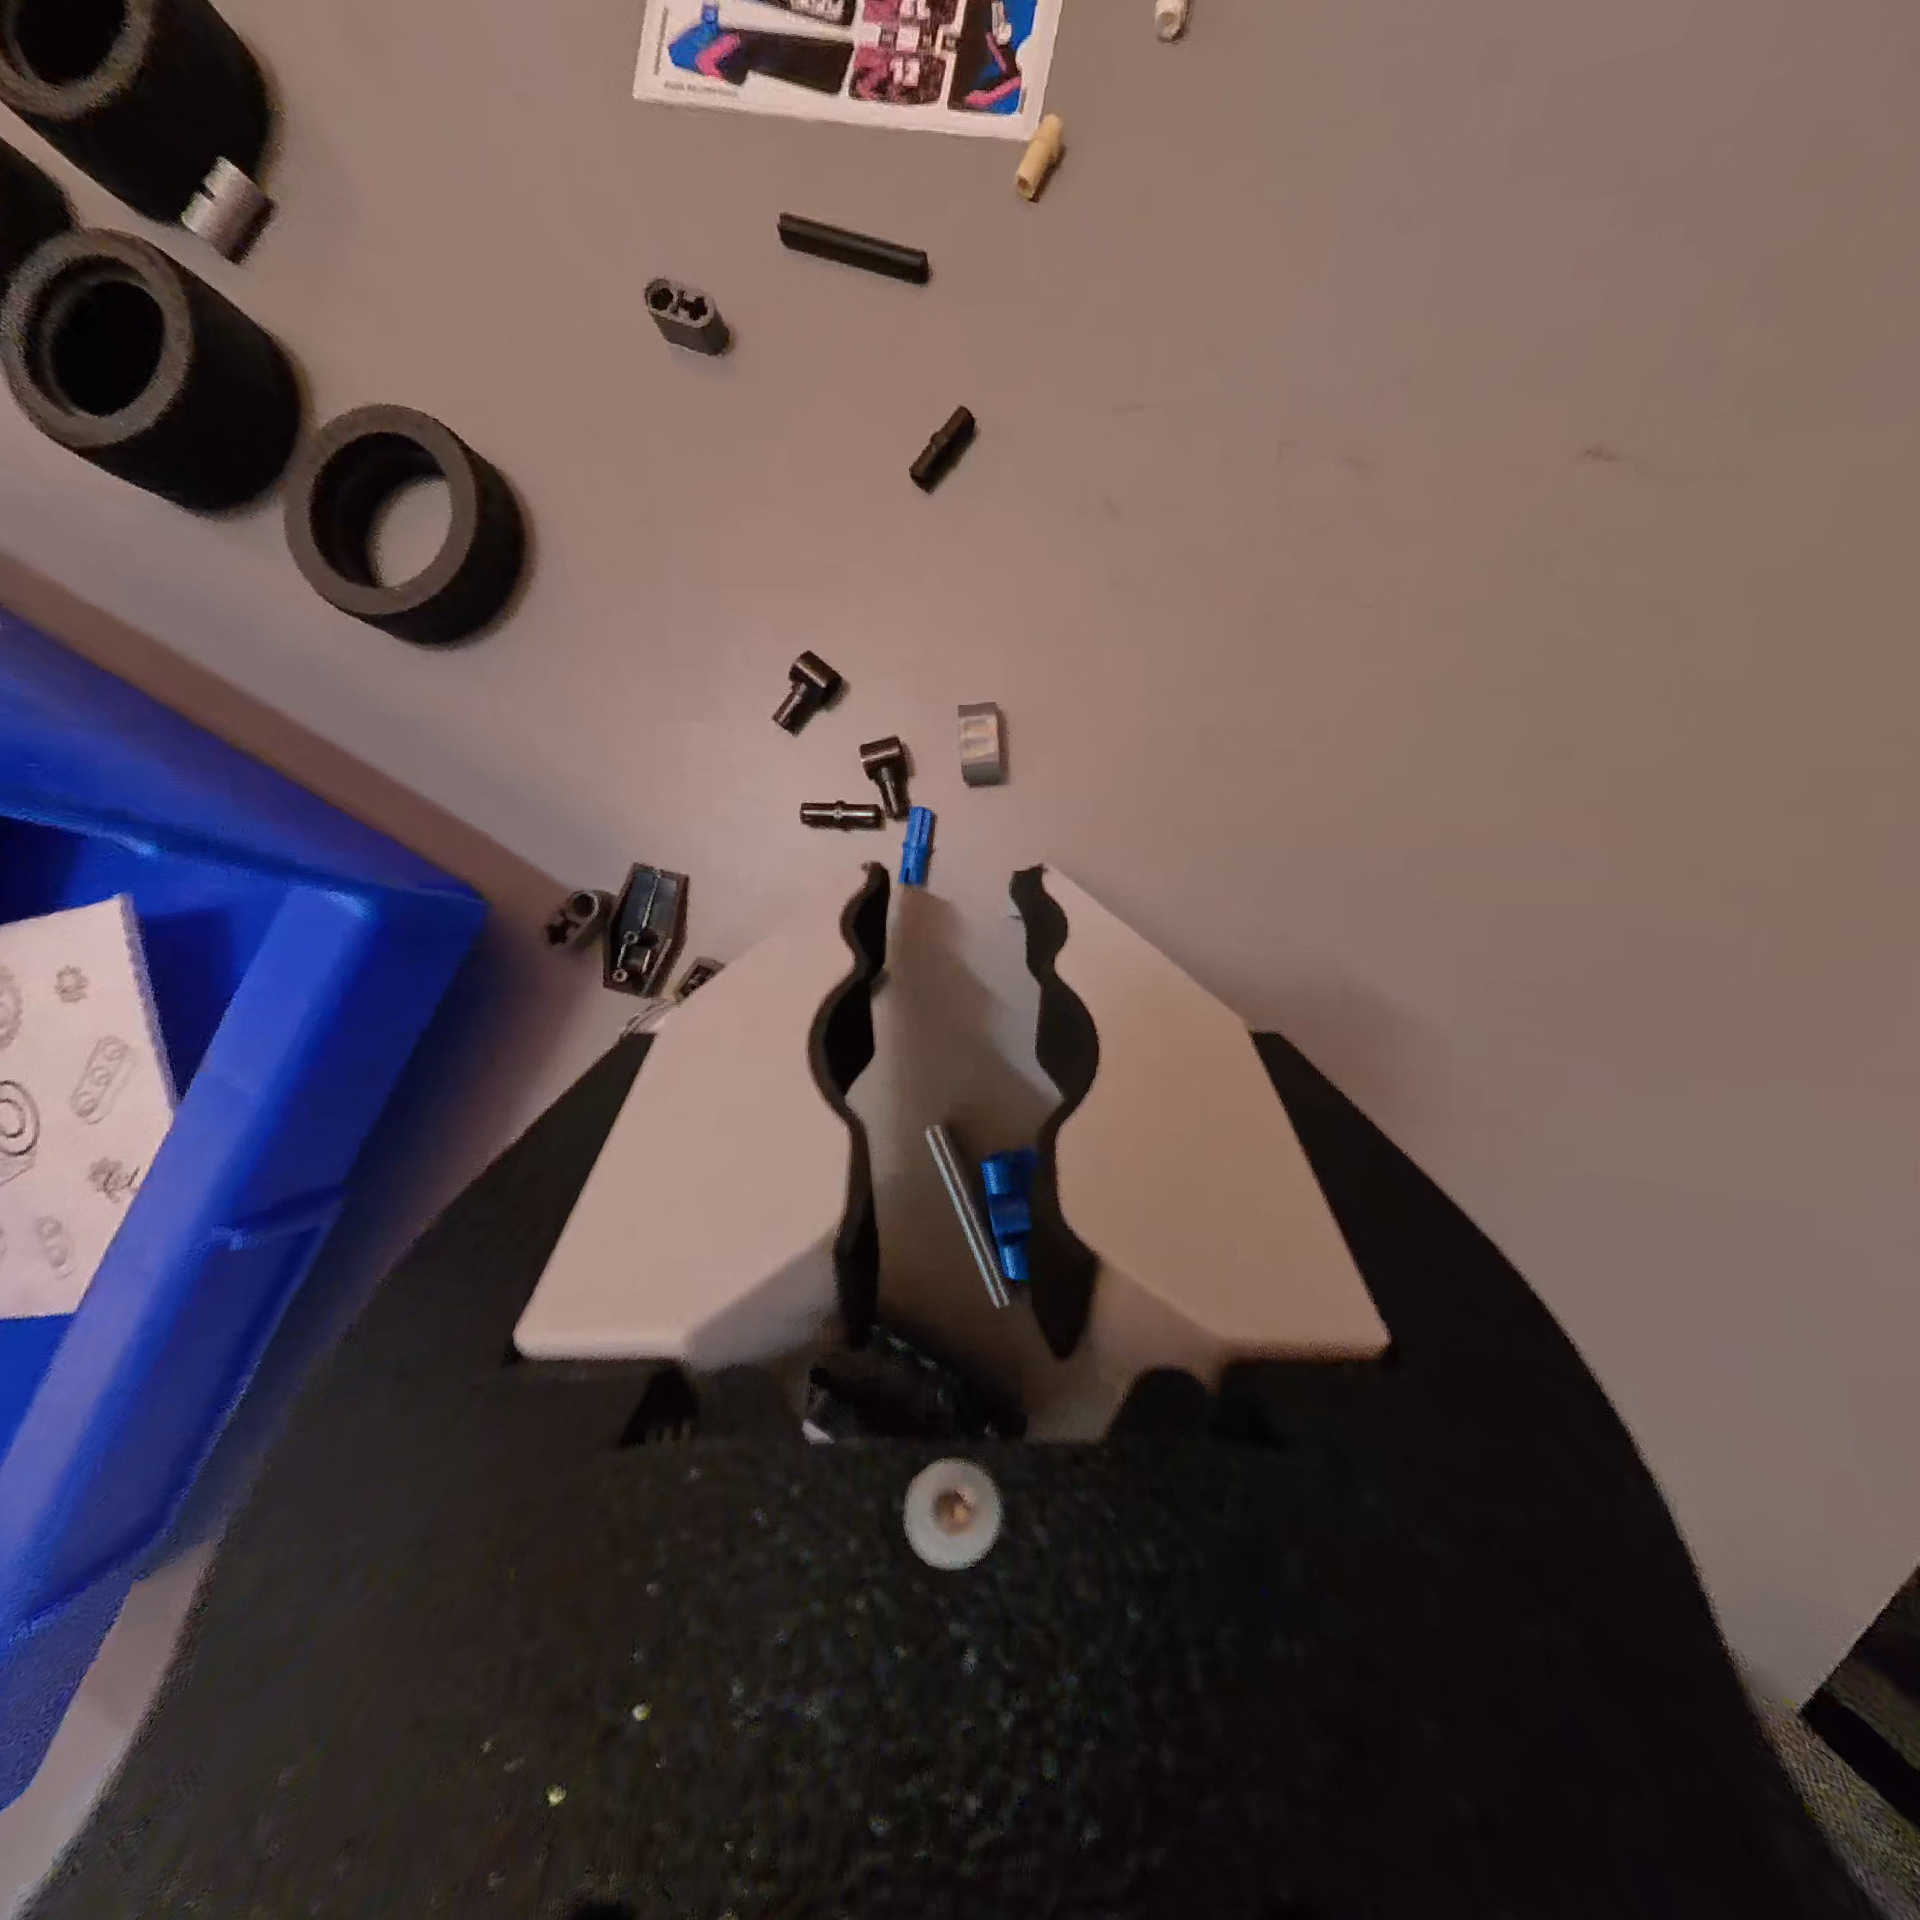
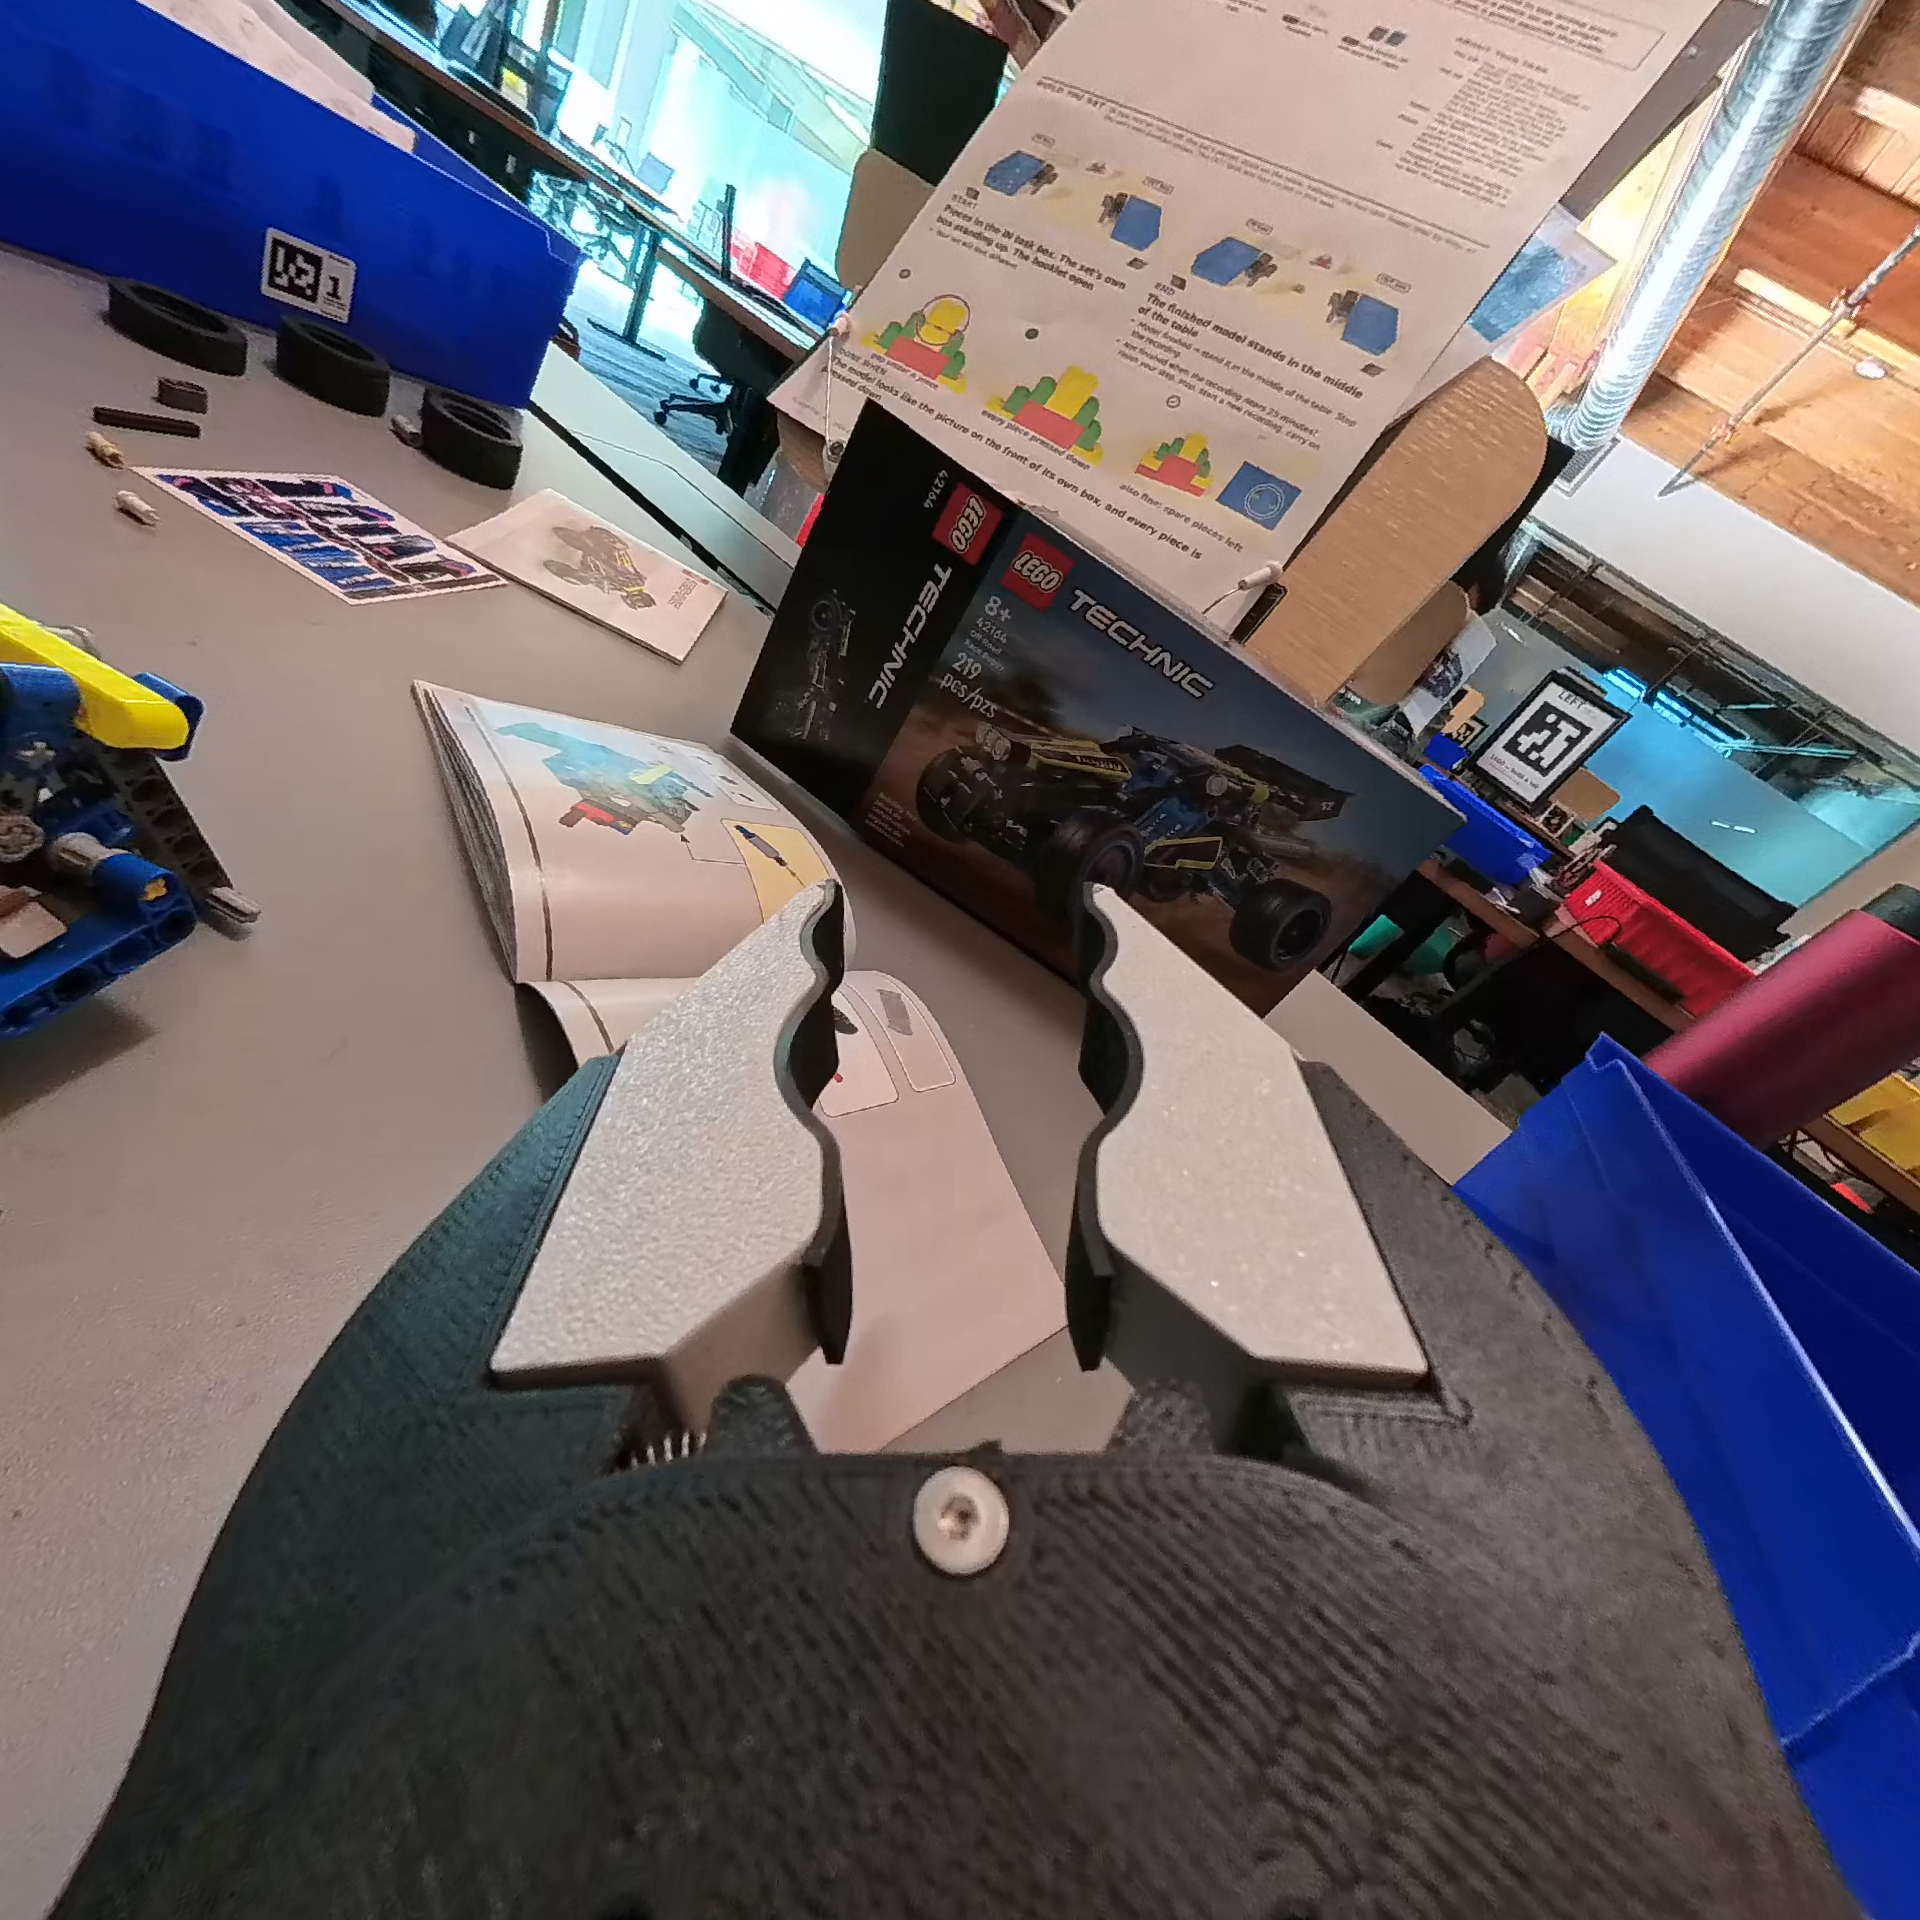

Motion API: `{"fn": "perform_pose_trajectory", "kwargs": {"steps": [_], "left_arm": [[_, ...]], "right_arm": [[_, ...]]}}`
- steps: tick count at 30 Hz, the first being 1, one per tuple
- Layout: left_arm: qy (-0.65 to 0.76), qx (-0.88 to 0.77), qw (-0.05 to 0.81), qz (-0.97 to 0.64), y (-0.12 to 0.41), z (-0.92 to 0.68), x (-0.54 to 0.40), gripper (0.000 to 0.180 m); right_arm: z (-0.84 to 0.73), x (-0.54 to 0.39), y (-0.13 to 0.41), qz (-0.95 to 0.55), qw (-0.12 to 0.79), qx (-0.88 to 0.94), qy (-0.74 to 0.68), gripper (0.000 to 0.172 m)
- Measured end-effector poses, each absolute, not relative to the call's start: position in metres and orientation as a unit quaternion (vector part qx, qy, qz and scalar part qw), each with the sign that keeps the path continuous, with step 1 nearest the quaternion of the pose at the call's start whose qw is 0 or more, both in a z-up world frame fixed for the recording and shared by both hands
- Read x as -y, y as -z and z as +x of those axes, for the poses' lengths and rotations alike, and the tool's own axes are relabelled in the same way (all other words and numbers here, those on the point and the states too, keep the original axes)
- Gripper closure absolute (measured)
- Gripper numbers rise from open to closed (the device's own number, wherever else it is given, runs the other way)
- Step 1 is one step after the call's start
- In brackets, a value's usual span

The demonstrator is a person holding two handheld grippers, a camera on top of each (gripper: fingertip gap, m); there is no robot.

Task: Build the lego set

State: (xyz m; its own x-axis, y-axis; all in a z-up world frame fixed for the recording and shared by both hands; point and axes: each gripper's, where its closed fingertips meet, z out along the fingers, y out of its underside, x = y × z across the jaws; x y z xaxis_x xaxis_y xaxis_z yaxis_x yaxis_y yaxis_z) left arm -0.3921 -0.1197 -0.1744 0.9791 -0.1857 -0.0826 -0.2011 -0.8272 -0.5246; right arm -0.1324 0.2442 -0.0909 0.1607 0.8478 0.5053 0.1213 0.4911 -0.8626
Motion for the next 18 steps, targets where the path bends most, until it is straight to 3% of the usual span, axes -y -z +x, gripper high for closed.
{"fn": "perform_pose_trajectory", "kwargs": {"steps": [7,11,14,18], "left_arm": [[-0.053,-0.108,0.282,-0.952,0.165,-0.403,0.139,0.152],[-0.067,-0.059,0.334,-0.938,0.165,-0.414,0.138,0.145],[-0.091,-0.115,0.342,-0.928,0.171,-0.403,0.145,0.144],[-0.086,-0.136,0.330,-0.930,0.179,-0.387,0.149,0.131]], "right_arm": [[-0.132,-0.243,0.091,-0.415,0.638,0.584,-0.283,0.131],[-0.132,-0.242,0.093,-0.413,0.637,0.588,-0.279,0.131],[-0.132,-0.241,0.093,-0.411,0.638,0.590,-0.277,0.131],[-0.132,-0.241,0.094,-0.411,0.637,0.591,-0.276,0.130]]}}
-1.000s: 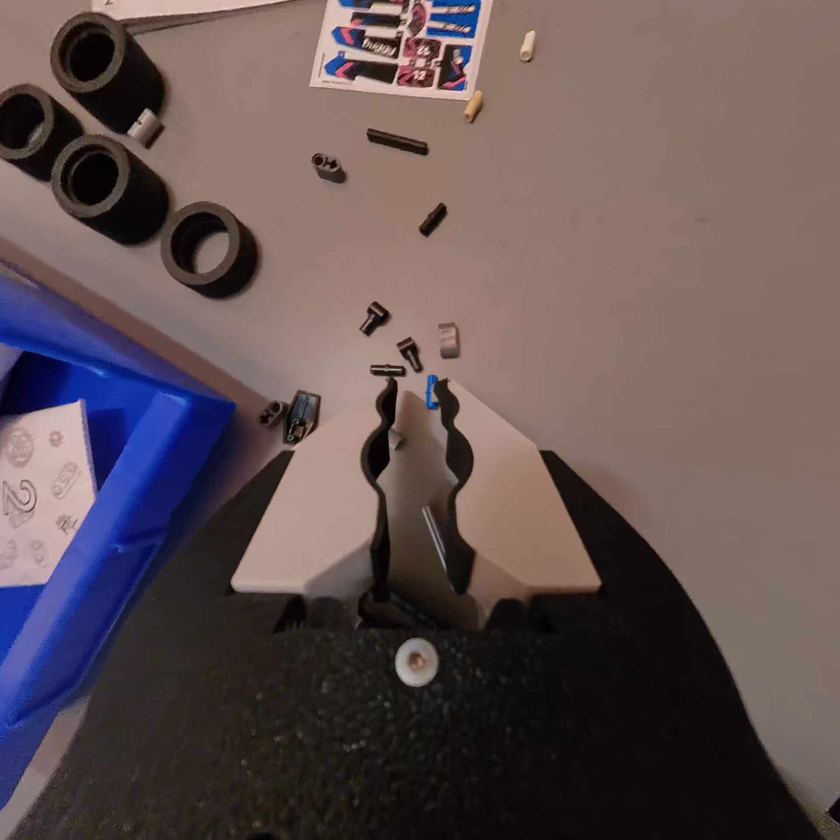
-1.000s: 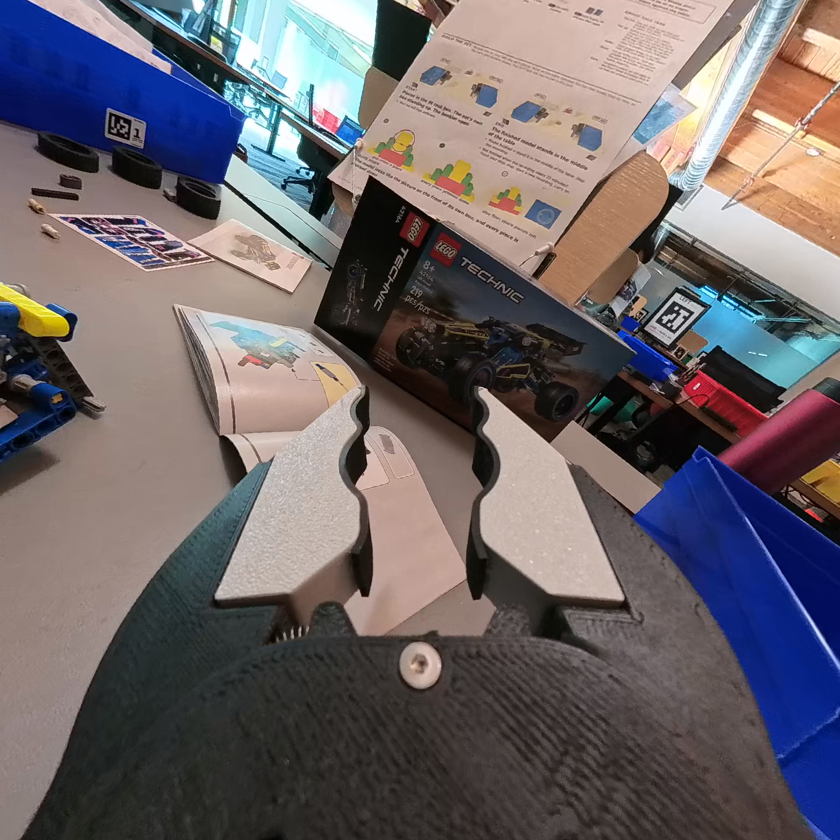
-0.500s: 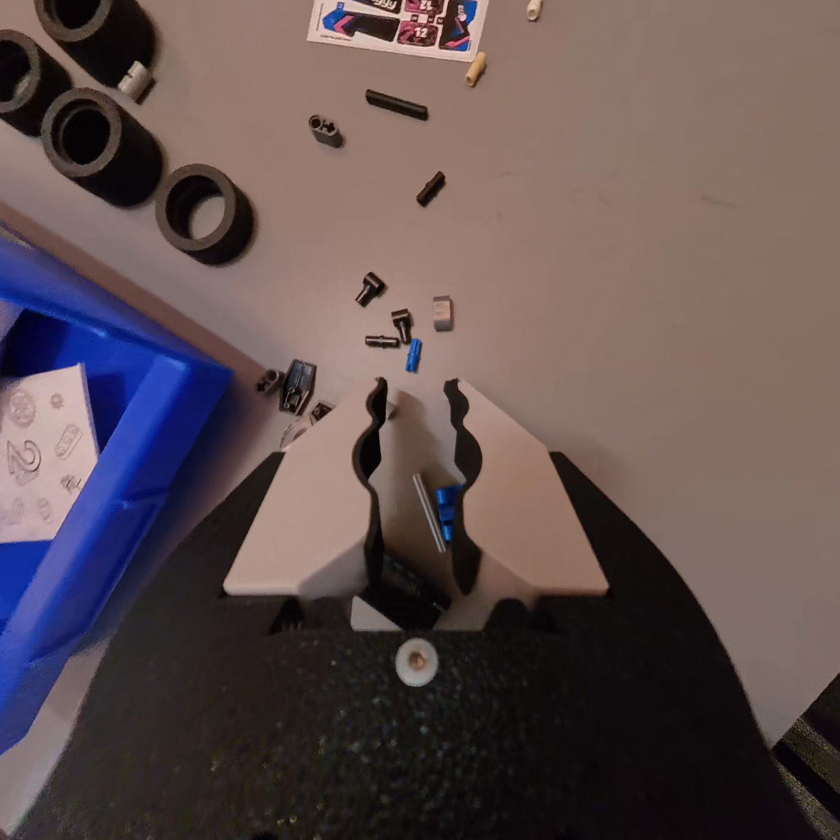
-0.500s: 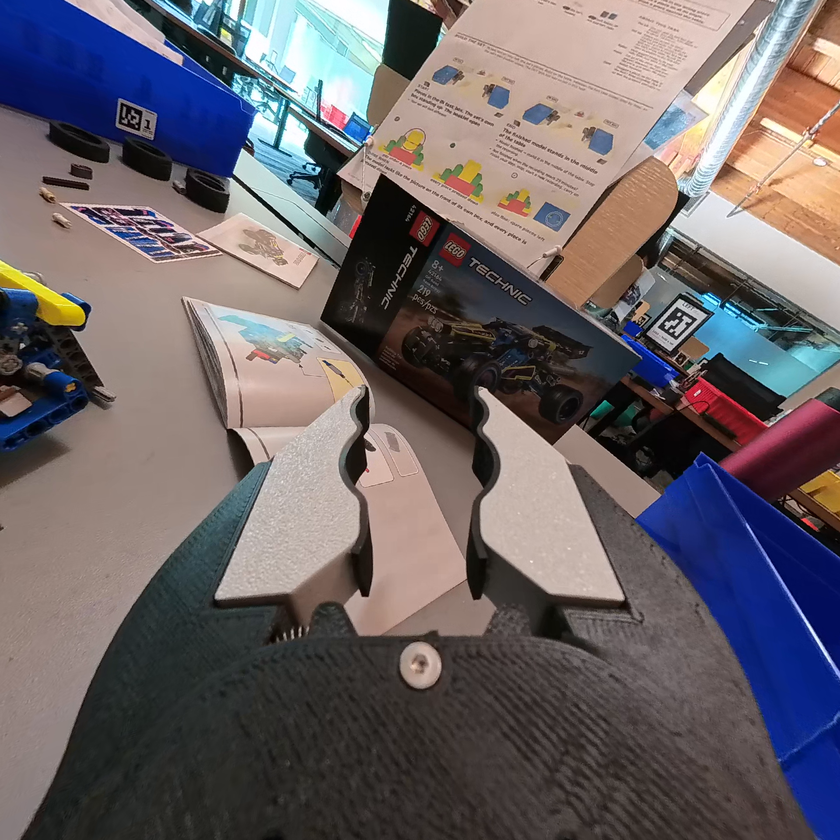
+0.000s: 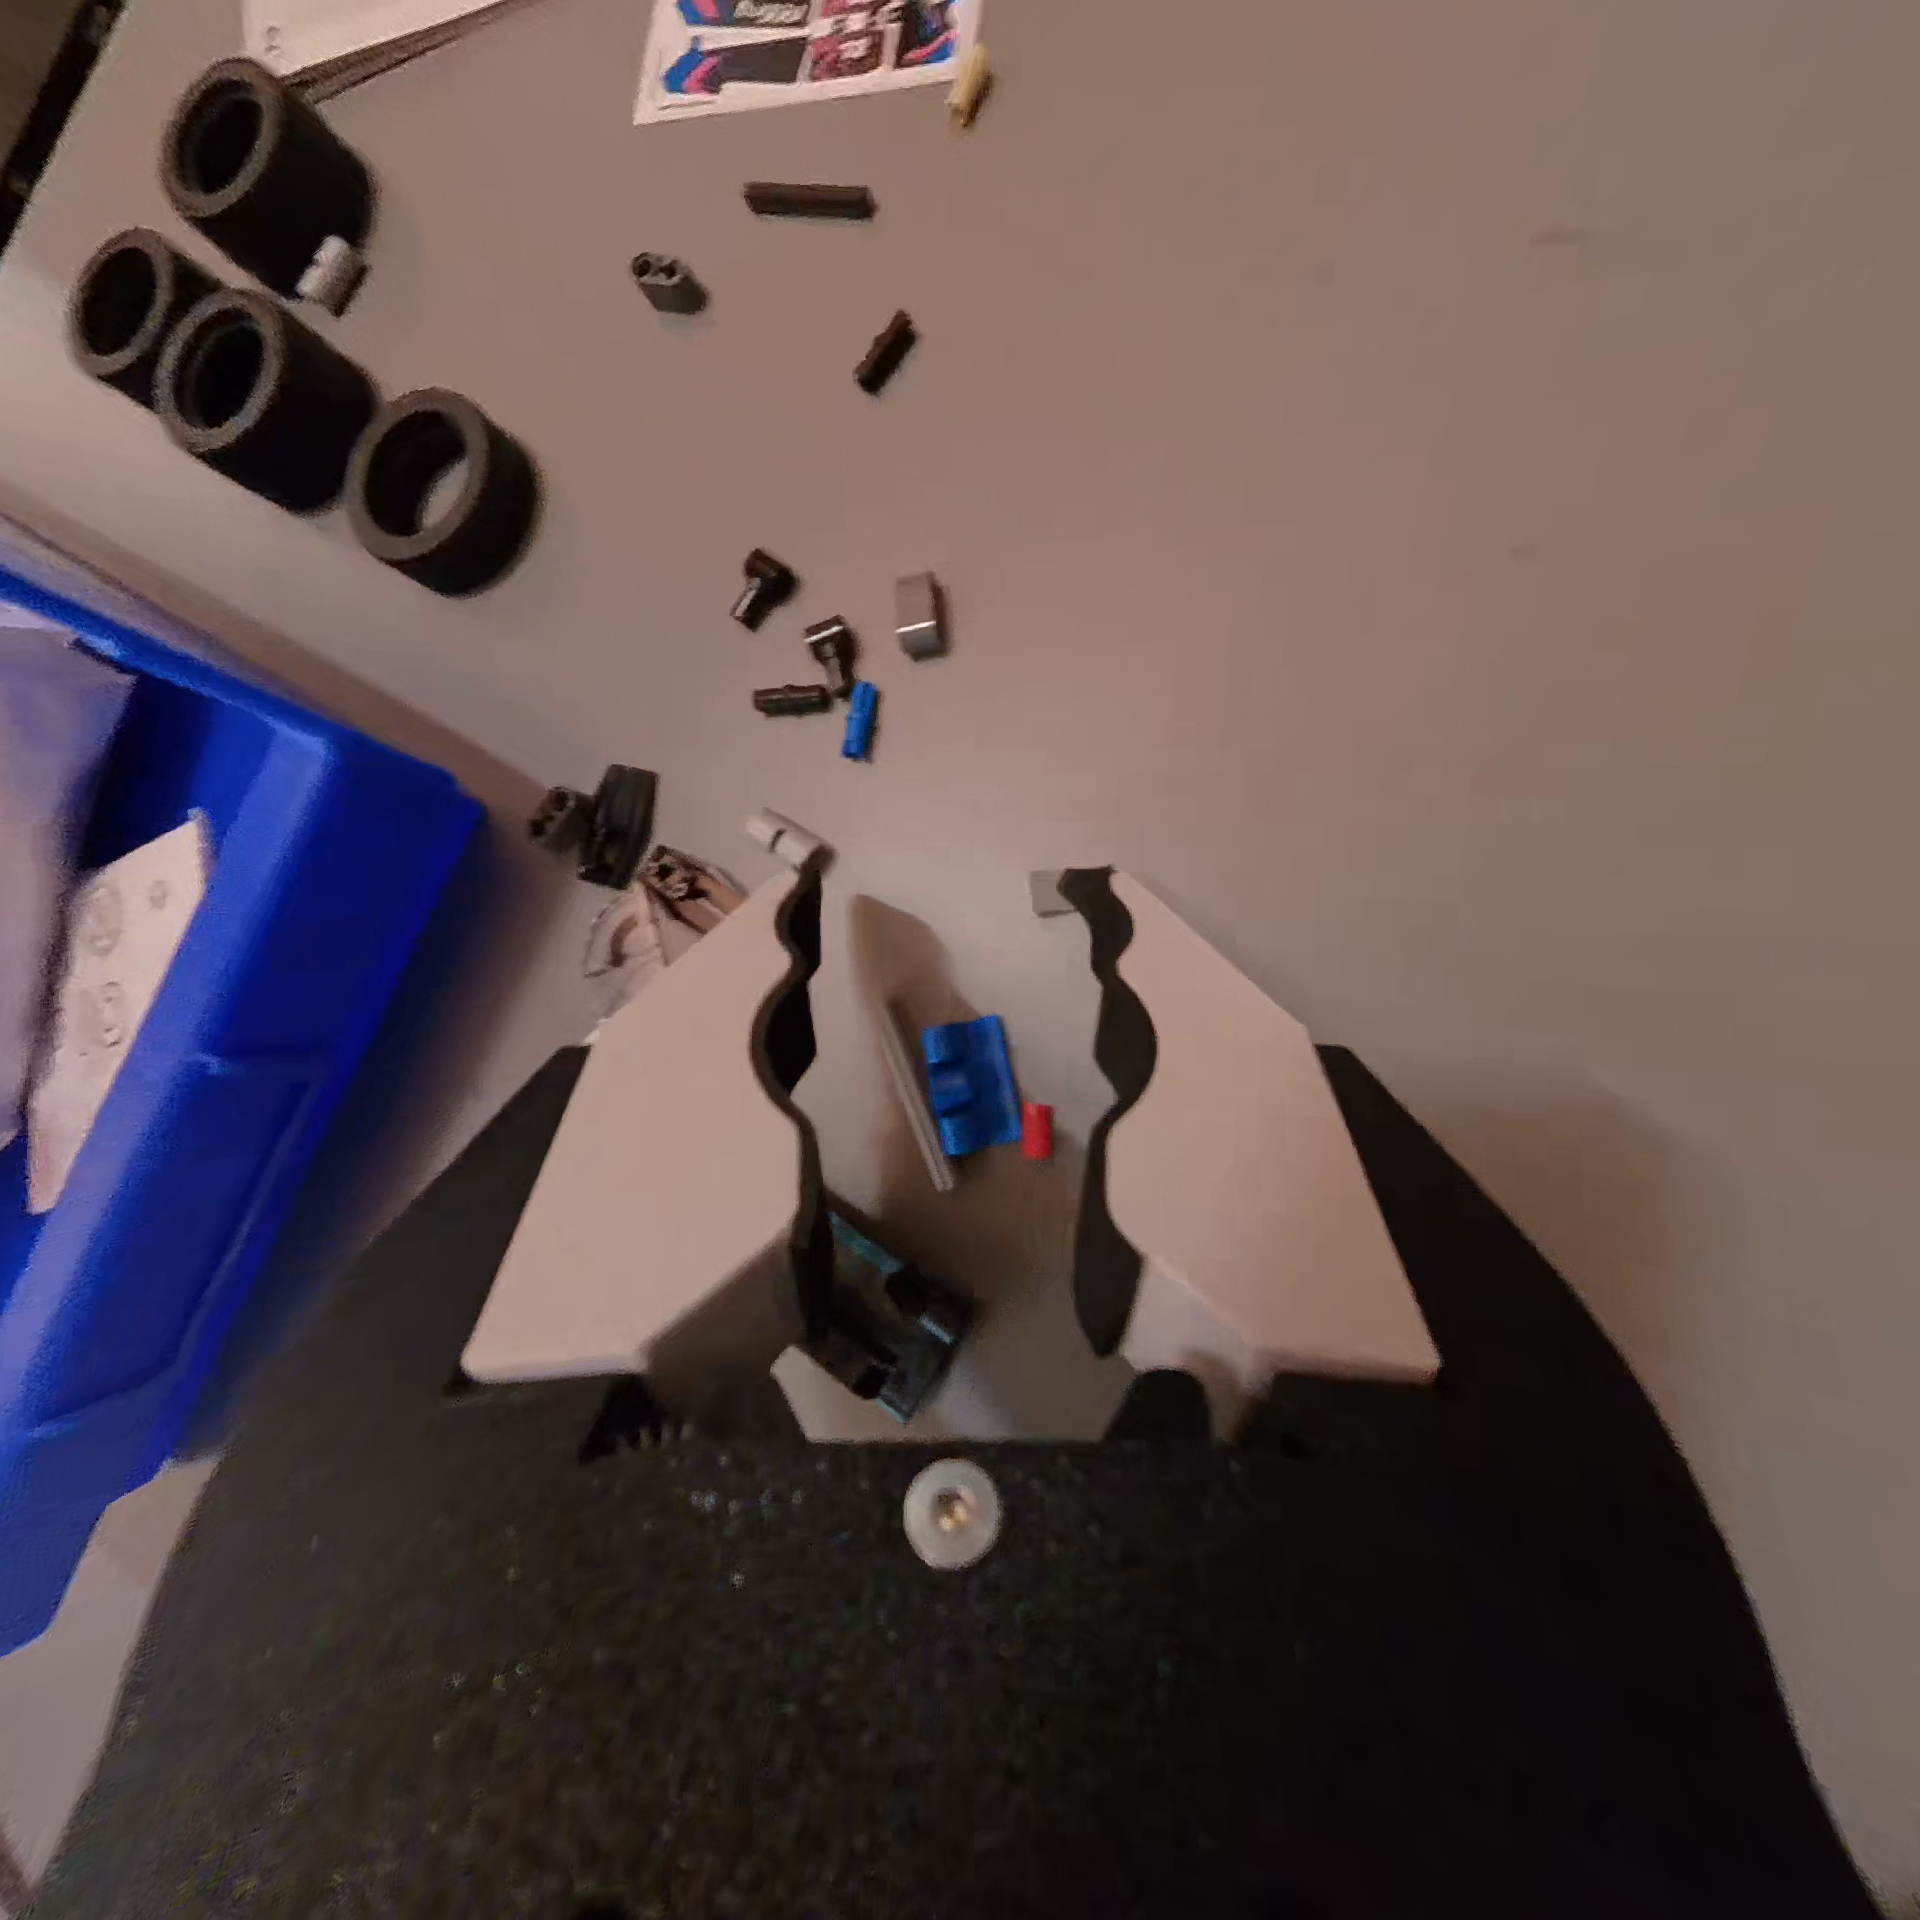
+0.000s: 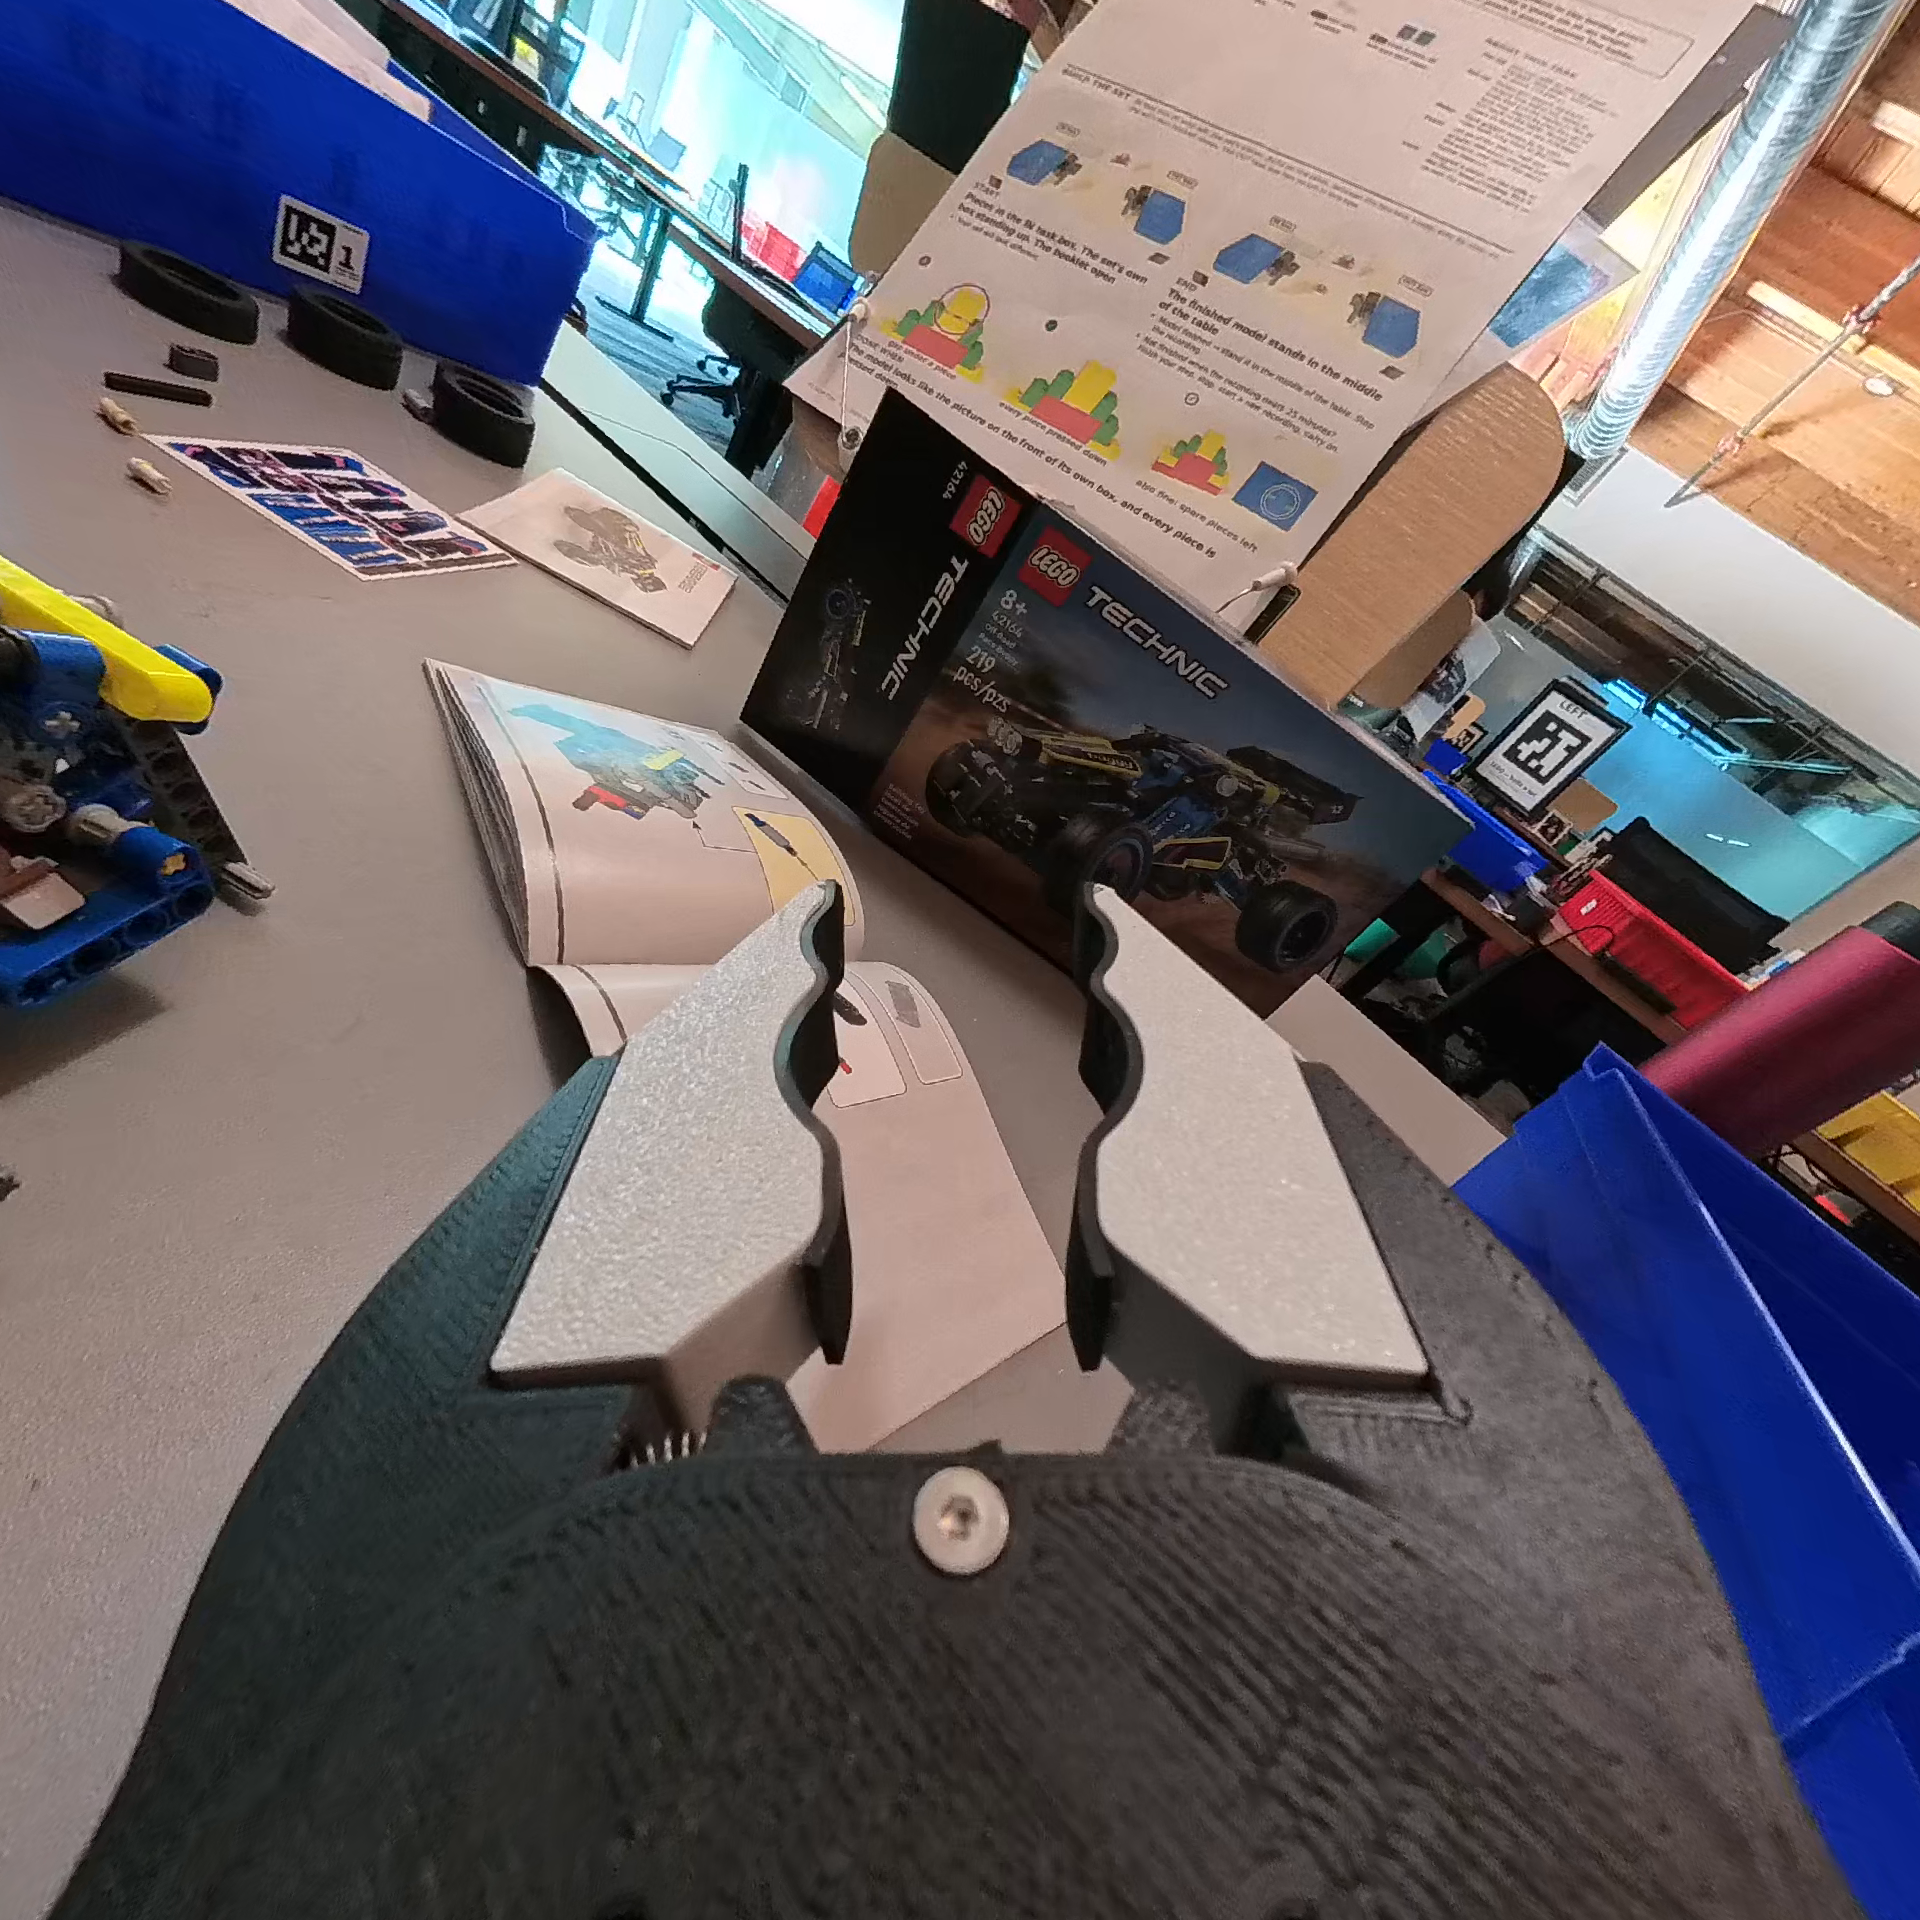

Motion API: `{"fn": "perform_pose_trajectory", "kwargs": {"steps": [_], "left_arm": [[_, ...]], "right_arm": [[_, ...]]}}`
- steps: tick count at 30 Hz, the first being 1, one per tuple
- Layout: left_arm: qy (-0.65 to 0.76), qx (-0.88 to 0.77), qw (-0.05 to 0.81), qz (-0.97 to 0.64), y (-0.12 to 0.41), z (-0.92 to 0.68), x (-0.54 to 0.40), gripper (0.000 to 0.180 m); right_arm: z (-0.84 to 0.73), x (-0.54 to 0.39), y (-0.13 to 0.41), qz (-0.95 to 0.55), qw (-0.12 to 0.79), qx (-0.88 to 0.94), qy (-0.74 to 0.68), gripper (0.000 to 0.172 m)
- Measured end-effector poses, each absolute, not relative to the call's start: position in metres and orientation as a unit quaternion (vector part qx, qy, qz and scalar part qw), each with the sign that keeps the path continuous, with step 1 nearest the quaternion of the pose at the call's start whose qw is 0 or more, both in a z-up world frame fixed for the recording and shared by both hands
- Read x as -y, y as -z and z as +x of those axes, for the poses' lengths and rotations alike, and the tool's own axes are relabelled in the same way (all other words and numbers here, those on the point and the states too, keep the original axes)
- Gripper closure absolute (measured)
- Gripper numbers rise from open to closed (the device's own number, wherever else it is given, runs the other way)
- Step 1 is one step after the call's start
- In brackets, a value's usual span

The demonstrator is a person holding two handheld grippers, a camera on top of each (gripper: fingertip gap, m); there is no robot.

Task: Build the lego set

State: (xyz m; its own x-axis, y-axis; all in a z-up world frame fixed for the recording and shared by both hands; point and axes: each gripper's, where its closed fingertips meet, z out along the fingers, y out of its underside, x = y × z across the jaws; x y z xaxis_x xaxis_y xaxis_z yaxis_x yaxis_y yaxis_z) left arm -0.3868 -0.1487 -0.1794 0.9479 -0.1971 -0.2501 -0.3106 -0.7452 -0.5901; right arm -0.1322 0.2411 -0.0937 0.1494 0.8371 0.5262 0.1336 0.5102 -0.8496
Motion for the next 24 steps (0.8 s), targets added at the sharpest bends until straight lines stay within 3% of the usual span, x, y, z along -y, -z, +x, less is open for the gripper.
{"fn": "perform_pose_trajectory", "kwargs": {"steps": [3,5,8,15,18,21,24], "left_arm": [[-0.058,-0.147,0.338,-0.928,0.180,-0.376,0.151,0.129],[-0.032,-0.118,0.363,-0.924,0.174,-0.374,0.148,0.117],[0.027,-0.065,0.390,-0.918,0.166,-0.373,0.147,0.118],[0.008,0.009,0.447,-0.894,0.142,-0.389,0.142,0.114],[-0.098,-0.010,0.417,-0.904,0.142,-0.405,0.143,0.139],[-0.126,-0.059,0.354,-0.925,0.157,-0.399,0.133,0.145],[-0.094,-0.064,0.353,-0.929,0.166,-0.396,0.117,0.155]], "right_arm": [[-0.132,-0.241,0.094,-0.410,0.637,0.593,-0.275,0.130],[-0.132,-0.241,0.095,-0.410,0.636,0.594,-0.273,0.130],[-0.131,-0.241,0.095,-0.410,0.638,0.593,-0.271,0.130],[-0.128,-0.247,0.094,-0.418,0.643,0.584,-0.264,0.130],[-0.128,-0.248,0.094,-0.420,0.643,0.584,-0.263,0.130],[-0.129,-0.247,0.096,-0.419,0.642,0.589,-0.257,0.130],[-0.129,-0.247,0.096,-0.418,0.642,0.590,-0.256,0.130]]}}
